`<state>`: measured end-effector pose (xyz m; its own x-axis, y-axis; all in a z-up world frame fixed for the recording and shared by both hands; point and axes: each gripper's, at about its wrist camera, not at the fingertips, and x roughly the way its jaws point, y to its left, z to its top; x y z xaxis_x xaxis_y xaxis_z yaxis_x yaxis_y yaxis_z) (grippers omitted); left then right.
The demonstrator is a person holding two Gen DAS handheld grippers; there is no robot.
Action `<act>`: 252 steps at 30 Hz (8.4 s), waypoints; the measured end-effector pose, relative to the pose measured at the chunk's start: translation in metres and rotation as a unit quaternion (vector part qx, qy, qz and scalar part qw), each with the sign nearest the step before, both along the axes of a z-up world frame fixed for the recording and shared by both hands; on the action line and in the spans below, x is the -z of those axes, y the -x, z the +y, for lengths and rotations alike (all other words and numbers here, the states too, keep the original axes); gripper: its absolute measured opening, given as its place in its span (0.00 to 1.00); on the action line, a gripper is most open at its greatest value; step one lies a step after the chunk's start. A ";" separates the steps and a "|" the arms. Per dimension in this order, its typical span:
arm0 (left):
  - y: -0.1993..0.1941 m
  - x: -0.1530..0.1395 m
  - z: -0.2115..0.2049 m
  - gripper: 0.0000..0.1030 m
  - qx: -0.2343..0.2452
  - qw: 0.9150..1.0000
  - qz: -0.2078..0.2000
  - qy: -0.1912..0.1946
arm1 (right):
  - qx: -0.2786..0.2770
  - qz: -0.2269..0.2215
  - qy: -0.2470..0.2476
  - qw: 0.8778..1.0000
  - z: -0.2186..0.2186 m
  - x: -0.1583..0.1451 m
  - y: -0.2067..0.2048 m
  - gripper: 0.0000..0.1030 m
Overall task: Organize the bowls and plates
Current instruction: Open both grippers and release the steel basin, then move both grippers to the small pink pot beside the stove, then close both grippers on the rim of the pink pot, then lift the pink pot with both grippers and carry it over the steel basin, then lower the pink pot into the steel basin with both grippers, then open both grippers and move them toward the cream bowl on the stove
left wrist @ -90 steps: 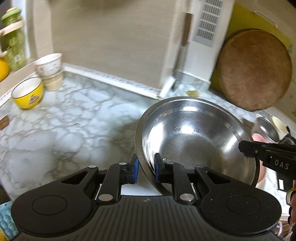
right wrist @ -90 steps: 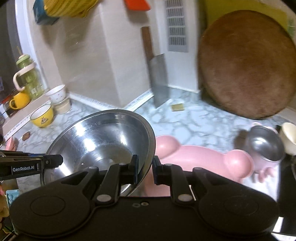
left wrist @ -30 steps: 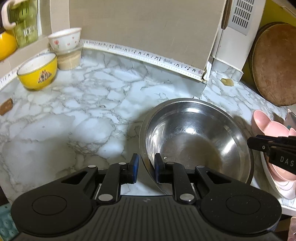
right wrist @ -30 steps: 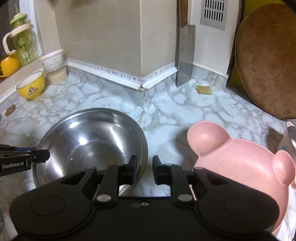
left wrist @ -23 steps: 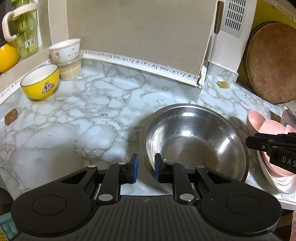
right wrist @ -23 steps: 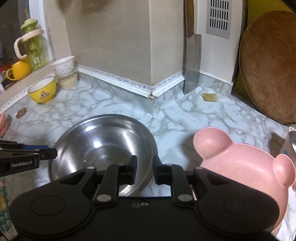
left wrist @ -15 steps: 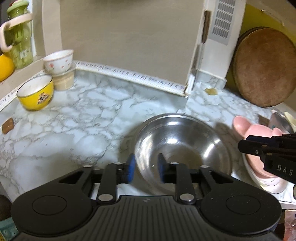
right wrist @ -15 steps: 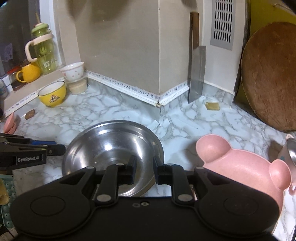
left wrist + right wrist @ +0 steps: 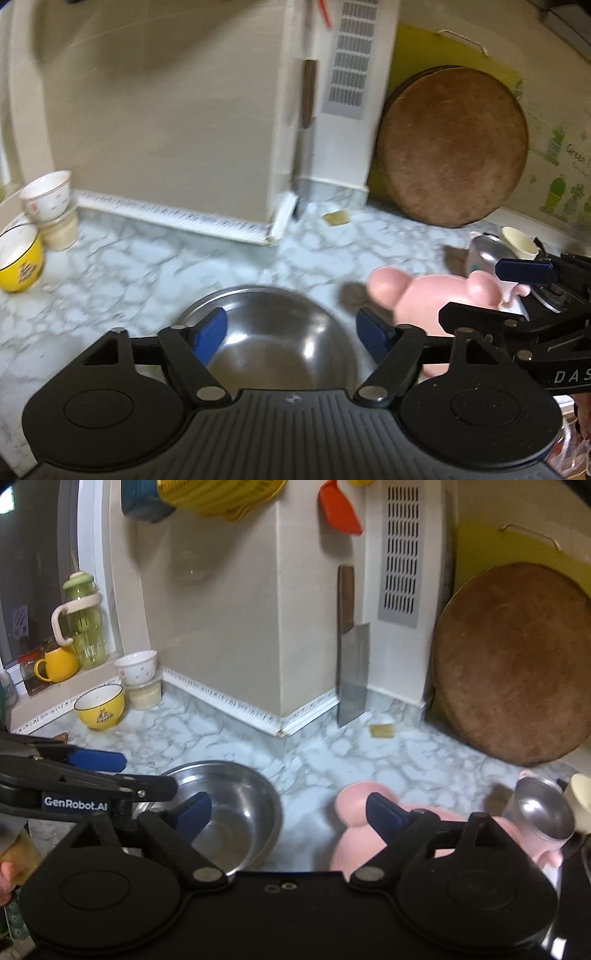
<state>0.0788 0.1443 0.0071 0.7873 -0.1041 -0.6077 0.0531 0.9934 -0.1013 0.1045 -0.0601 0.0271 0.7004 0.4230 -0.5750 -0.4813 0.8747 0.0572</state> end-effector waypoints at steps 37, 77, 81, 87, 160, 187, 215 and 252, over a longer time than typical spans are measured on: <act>-0.209 0.023 -0.290 0.97 0.166 0.983 0.052 -0.055 | 0.249 0.136 0.000 0.959 -0.288 0.038 -0.144 0.97; -0.276 0.090 -0.336 0.11 0.152 0.968 0.193 -0.049 | 0.235 0.211 0.013 0.949 -0.294 0.105 -0.201 0.28; -0.276 0.090 -0.333 0.07 0.151 0.968 0.193 -0.050 | 0.233 0.207 0.018 0.950 -0.287 0.103 -0.201 0.16; -0.272 0.088 -0.333 0.06 0.154 0.969 0.184 -0.052 | 0.241 0.200 0.031 0.949 -0.279 0.101 -0.202 0.11; -0.047 0.012 0.062 0.06 -0.096 0.972 0.211 0.030 | -0.027 0.193 0.056 0.979 0.087 0.007 -0.067 0.07; -0.090 0.060 0.079 0.06 -0.111 0.964 0.241 0.025 | -0.027 0.246 0.067 0.966 0.111 0.055 -0.107 0.07; -0.057 0.025 0.075 0.10 -0.082 0.979 0.185 -0.018 | -0.062 0.181 0.062 0.980 0.090 0.024 -0.084 0.08; -0.101 -0.068 -0.164 0.74 0.123 0.991 0.021 -0.043 | 0.068 0.072 -0.040 0.994 -0.150 -0.029 -0.088 0.09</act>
